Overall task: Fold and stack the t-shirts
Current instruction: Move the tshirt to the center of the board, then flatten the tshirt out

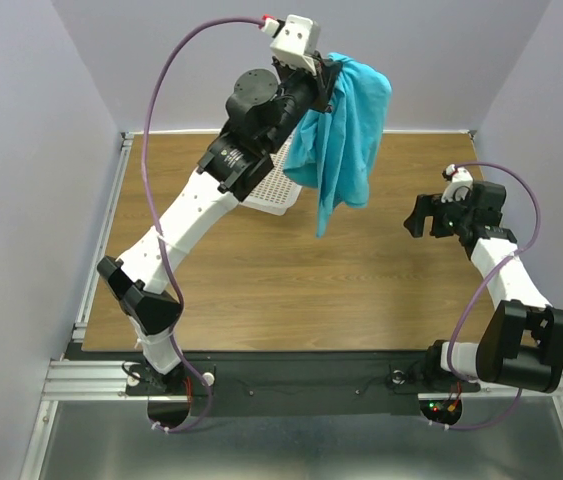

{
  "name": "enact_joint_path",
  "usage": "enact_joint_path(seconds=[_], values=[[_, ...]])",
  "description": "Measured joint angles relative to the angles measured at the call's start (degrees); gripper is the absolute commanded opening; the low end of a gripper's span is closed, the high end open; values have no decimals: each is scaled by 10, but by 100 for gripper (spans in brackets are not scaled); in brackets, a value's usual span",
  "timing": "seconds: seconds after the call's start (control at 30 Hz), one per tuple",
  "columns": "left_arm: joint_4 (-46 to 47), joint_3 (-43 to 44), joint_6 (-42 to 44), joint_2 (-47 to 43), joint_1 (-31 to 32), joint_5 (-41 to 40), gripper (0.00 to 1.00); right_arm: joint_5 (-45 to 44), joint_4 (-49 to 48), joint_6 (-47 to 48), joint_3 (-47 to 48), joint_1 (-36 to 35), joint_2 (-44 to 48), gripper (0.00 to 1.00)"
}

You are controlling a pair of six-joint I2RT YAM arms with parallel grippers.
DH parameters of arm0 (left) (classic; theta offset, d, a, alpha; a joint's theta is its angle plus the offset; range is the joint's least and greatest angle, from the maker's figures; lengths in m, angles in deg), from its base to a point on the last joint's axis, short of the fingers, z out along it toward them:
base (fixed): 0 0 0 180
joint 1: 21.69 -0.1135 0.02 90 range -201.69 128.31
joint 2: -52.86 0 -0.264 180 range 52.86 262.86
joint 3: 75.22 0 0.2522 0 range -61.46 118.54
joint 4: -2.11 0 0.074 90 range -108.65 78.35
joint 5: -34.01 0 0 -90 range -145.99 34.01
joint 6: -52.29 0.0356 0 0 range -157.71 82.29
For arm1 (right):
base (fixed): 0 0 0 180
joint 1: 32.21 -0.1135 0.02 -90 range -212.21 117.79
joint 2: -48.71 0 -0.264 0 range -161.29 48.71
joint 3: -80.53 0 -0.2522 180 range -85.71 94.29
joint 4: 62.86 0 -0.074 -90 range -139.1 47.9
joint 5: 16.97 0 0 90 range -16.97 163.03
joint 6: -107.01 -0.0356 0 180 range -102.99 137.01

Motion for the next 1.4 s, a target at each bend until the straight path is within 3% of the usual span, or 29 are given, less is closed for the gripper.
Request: enact_joint_path(seconds=[0.13,0.33,0.4,0.43,0.47,0.57,0.67,0.87,1.03,1.17,1.4], values=[[2,-24,-3,3,6,5,0,-6,0,-3,0,7,0,100],[17,-139,-15,2,15,37,0,-9,-1,-7,0,14,0,100],[24,-193,-16,0,21,49,23,-10,-2,-7,0,14,0,100],[23,-228,-17,-1,25,54,48,-10,-1,-7,0,14,0,100],[25,-250,-17,-1,27,58,57,-10,-2,-7,0,14,0,100],[26,-323,-19,-5,34,50,74,-10,-2,-7,0,14,0,100],[30,-376,-9,-29,39,11,81,-9,-2,-7,0,15,0,100],[54,-433,-2,-155,3,-76,83,-8,-2,-7,0,18,0,100],[71,-490,-83,-254,-162,-80,83,-5,-2,-7,0,18,0,100],[50,-518,-121,-239,-279,-73,83,-2,-2,-7,0,18,-6,100],[4,-524,-127,-135,-361,-9,77,1,-2,-7,0,18,-12,100]])
